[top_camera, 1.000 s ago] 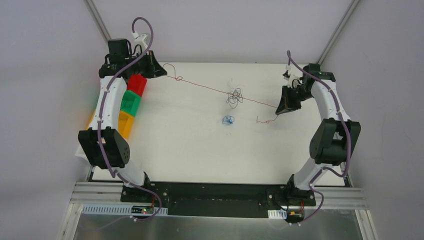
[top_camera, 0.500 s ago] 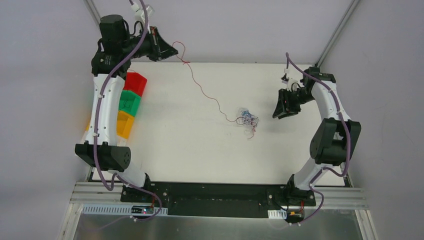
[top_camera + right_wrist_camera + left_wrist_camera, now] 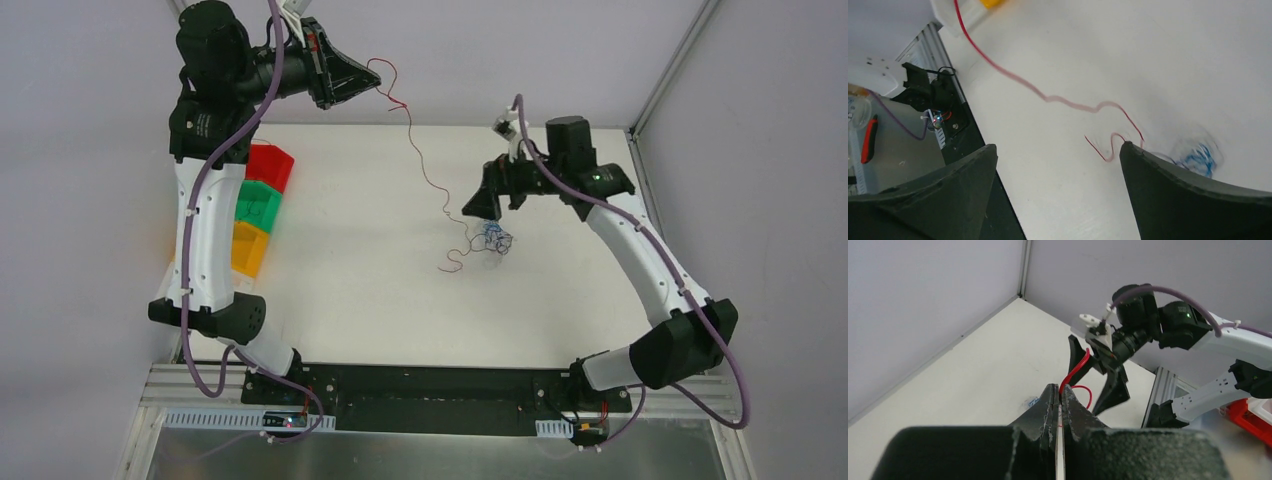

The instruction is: Untangle the cables

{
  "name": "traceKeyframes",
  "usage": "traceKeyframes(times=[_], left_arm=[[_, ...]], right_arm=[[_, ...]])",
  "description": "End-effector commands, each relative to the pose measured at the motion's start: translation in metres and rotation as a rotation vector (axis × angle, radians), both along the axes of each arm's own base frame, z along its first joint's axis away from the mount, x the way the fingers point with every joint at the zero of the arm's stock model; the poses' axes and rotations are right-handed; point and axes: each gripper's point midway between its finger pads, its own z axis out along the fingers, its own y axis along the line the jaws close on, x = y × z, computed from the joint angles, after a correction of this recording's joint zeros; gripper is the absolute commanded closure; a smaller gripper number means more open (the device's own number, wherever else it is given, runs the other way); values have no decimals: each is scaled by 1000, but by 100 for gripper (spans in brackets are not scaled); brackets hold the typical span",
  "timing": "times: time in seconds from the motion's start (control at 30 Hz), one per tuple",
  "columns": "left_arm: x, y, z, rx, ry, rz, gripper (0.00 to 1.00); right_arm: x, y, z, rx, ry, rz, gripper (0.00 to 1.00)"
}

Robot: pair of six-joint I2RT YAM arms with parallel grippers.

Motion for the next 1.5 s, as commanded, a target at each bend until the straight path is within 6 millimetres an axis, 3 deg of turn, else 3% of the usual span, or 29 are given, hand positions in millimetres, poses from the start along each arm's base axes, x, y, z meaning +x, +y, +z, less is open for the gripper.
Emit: traceKeyframes(times=[0.0, 0.1, 0.2, 0.37, 0.47, 0.5, 0.53, 0.6, 0.7, 0.77, 0.8, 0.87, 0.9, 1.0, 1.03, 1.1, 1.17, 1.23, 1.27, 1.3, 1.33, 1.4, 1.43, 1.47], left_arm=[[-5, 2, 19, -13, -68, 5, 100], [-7, 5, 25, -18, -80, 22, 100], [-9, 12, 33, -28, -97, 47, 100], [2, 39, 44, -69, -81, 150, 100], [16, 64, 45, -106, -46, 237, 100], [20, 71, 41, -110, -31, 262, 100], [24, 80, 35, -107, -15, 293, 100], [29, 89, 14, -92, 33, 323, 100], [25, 88, -29, -40, 98, 306, 100], [21, 85, -59, -12, 148, 290, 100], [17, 85, -73, -3, 171, 289, 100], [13, 79, -95, 14, 208, 253, 100], [10, 74, -104, 23, 218, 224, 100], [0, 55, -122, 63, 213, 161, 100], [-4, 50, -126, 72, 209, 139, 100], [-10, 43, -129, 81, 203, 112, 100], [-14, 37, -132, 81, 205, 90, 100], [-17, 34, -132, 81, 205, 73, 100], [-17, 34, -131, 78, 205, 80, 100], [-15, 35, -132, 78, 205, 90, 100], [-13, 35, -134, 77, 206, 95, 100], [-6, 35, -141, 77, 224, 105, 100], [-3, 35, -144, 77, 234, 106, 100], [-2, 35, -145, 76, 239, 101, 100]], right_arm=[[-9, 64, 13, 86, -196, 179, 4], [-10, 95, -14, 9, -266, 239, 4], [17, 106, -42, -51, -306, 188, 13], [33, 99, -78, -136, -302, 180, 49], [33, 96, -87, -148, -288, 185, 86], [33, 96, -79, -139, -292, 182, 100], [34, 98, -66, -124, -299, 178, 100], [45, 107, 1, -39, -360, 129, 100], [44, 113, 118, 138, -426, 51, 100], [36, 109, 169, 212, -493, 39, 100], [31, 107, 181, 232, -508, 41, 100], [22, 106, 184, 247, -491, 51, 100], [19, 106, 178, 243, -468, 56, 100], [24, 107, 133, 157, -404, 42, 100], [19, 109, 136, 173, -367, 49, 100], [2, 116, 159, 202, -410, 97, 100], [2, 117, 169, 206, -471, 66, 100], [-5, 114, 208, 280, -536, 45, 100], [-5, 113, 219, 305, -556, 10, 100], [-4, 115, 211, 314, -540, 3, 100], [-1, 119, 173, 251, -492, 32, 100], [11, 113, 47, -32, -332, 73, 100], [15, 104, 12, -113, -242, 47, 100], [10, 103, 4, -118, -142, 41, 100]])
